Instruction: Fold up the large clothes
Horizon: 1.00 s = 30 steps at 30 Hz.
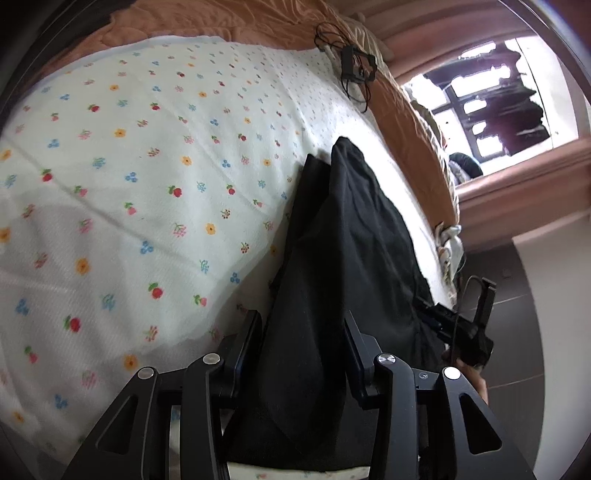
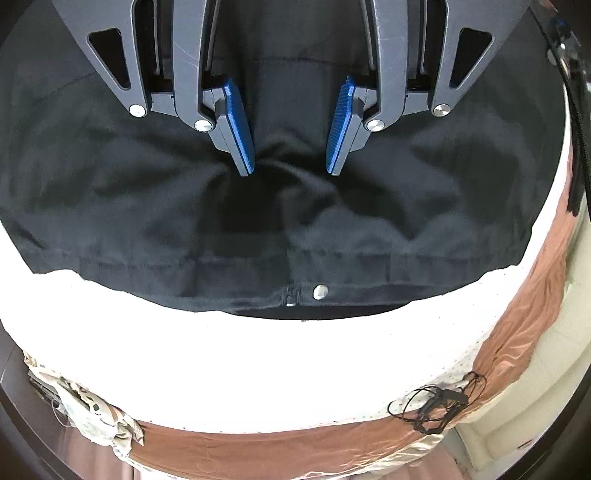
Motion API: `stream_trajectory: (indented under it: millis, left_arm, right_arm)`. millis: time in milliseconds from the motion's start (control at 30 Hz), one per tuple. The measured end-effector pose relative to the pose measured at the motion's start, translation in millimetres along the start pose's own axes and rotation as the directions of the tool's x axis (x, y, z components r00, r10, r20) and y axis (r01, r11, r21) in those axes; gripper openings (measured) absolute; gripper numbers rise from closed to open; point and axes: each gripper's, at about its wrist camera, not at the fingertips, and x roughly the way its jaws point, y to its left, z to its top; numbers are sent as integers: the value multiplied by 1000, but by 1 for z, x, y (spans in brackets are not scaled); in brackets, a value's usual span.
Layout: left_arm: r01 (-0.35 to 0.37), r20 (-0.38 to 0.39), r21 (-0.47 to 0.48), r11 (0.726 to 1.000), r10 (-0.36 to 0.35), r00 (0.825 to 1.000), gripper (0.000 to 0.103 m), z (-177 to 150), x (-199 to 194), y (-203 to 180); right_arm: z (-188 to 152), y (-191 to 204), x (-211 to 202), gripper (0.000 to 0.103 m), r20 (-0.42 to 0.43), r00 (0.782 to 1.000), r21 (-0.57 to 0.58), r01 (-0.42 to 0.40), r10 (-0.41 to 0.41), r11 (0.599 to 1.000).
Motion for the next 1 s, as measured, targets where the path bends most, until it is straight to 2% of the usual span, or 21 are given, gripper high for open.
stream_trajectory:
  millis: [67,167,300,333,400,500,600,733,1000]
  left_arm:
    - [7,7,0,1000,-7,1000,45,-3,-9,0]
    - [17,9,-15,1000,-17,1000,45,-7,-17,4]
    - [24,14,-35,999,-23,1000,46,-13,-25,9]
    - [24,16,-42,999,-24,1000,48,-15,-29,10]
    - [26,25,-52,998,-25,999,60,-18,-35,14]
    - [36,34,-58,998,-34,999,62,-23,-41,15]
    - [44,10,-56,997,-43,999,62,-30,-40,16]
    - [48,-34,-70,996,-51,998,62,-41,-34,21]
    - [87,-61,-63,994,-91,994,62,-41,-12,8]
  right_arm:
    - [-6,1,-10,42,6,1000,-6,-9,9,1000]
    - [-24,-4,-28,43,15,998,7,-64,64,998]
    - [-51,-11,-54,53,40,992,23,-123,122,992]
    - [-58,-13,-61,55,48,990,26,-132,130,991]
    - [-70,-15,-73,59,63,987,28,-151,149,988]
    - [-89,-19,-87,60,78,981,35,-183,180,982]
    - [-105,-20,-95,60,85,973,47,-218,214,975]
    - [-128,-21,-101,60,89,964,70,-256,250,964]
    - [-168,-27,-105,60,79,947,142,-321,312,937]
